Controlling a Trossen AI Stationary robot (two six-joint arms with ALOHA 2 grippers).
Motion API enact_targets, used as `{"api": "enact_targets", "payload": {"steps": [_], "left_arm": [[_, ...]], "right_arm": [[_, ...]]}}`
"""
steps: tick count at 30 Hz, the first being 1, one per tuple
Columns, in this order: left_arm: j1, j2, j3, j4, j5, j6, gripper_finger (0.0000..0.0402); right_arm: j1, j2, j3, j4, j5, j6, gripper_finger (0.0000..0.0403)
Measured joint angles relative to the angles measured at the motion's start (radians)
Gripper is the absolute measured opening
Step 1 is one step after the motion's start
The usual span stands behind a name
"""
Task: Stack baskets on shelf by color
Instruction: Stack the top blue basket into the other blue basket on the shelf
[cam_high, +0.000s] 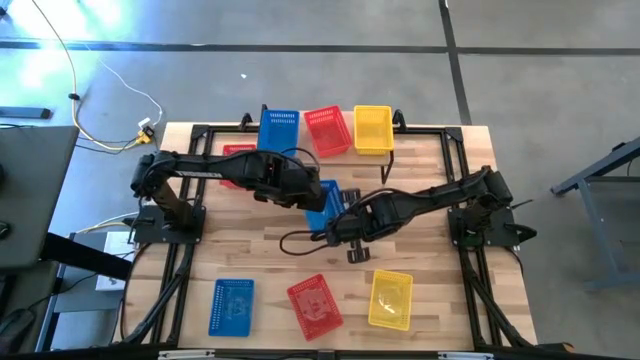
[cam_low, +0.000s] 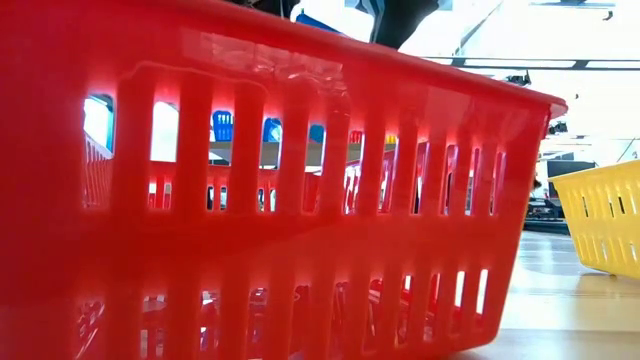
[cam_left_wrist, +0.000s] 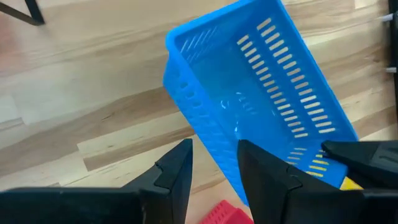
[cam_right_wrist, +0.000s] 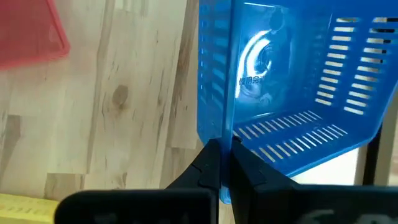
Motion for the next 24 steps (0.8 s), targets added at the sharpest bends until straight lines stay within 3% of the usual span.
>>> {"api": "enact_targets", "payload": {"steps": [24], "left_arm": [[0.010,0.008,0.000,-0.010,0.002,-0.026,0.0117]], "right_arm": [[0.025,0.000,0.000,0.030,0.036,0.076,0.0000]]}}
